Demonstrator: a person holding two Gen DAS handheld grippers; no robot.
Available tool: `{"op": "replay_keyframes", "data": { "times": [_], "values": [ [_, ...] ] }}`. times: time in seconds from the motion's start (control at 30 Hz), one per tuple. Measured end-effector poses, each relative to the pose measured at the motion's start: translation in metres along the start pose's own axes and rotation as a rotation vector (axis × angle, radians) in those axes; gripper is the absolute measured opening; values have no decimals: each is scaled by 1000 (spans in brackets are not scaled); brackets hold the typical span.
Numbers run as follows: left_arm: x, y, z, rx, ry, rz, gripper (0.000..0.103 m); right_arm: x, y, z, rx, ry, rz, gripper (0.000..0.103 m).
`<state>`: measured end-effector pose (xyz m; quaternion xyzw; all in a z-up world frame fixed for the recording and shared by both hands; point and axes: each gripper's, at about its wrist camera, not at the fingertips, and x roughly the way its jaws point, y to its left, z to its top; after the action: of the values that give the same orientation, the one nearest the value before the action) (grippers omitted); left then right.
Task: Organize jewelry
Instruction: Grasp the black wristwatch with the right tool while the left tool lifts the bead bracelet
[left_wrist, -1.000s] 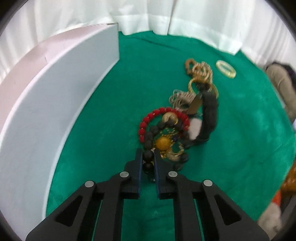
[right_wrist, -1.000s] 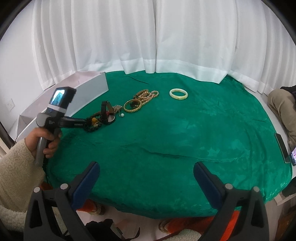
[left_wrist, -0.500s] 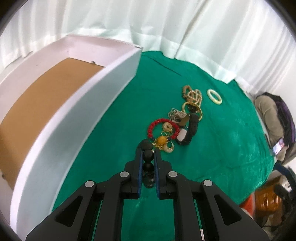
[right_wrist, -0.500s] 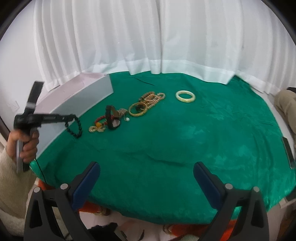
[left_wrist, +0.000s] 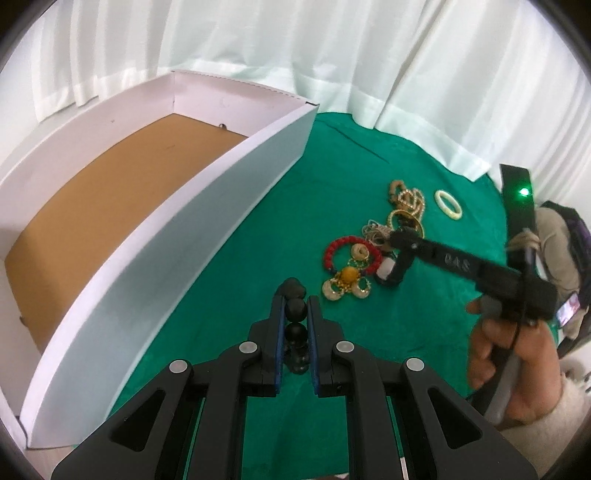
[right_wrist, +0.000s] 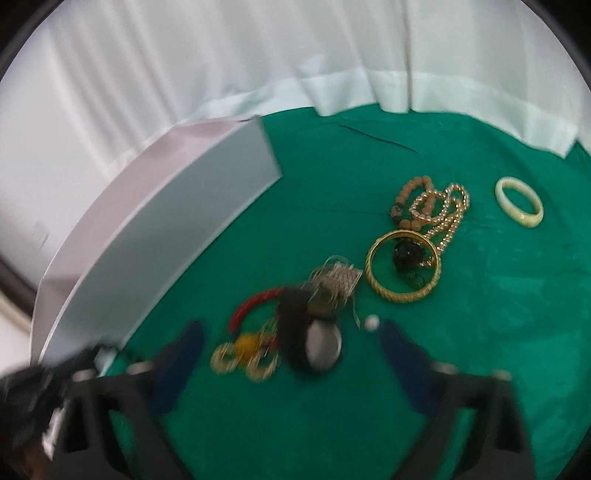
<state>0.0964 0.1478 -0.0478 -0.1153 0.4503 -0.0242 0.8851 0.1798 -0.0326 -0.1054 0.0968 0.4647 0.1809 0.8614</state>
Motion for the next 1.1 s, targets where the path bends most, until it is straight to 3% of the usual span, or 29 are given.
{"op": "replay_keyframes", "data": {
  "times": [0.03,0.13,0.3,0.57,0.6,0.67,0.7,0.73,0.83,1.0,1.1],
  "values": [
    [-2,1,-1,0,-3,3,10,0,-6,1,29,0,15,19],
    [-8,4,-1,1,-17,0,10,-27,-22,-1,74,-33,35,18],
    [-19,6,3,-14,-38,-17,10,-74,-29,1,20,-53,15,13],
    [-69,7,18,-8,-125,-32,10,-114,-1,14,-113,-75,-9,11],
    [-73,8,17,-6,-133,-28,10,-113,0,13,-115,-71,-13,13],
    [-81,10,17,-2,-145,-20,10,-112,-2,9,-115,-68,-27,42],
    [-83,12,16,-3,-147,-15,10,-110,-5,7,-112,-70,-29,66],
    [-84,14,15,-5,-148,-10,10,-109,-8,3,-107,-73,-26,70],
    [-83,20,11,-19,-144,2,10,-105,-24,-4,-84,-48,-24,70],
    [-74,28,9,-39,-132,19,10,-117,-66,-3,10,-107,-93,70],
    [-69,32,6,-53,-123,24,10,-113,-70,-5,-3,-87,-102,70]
  ]
}}
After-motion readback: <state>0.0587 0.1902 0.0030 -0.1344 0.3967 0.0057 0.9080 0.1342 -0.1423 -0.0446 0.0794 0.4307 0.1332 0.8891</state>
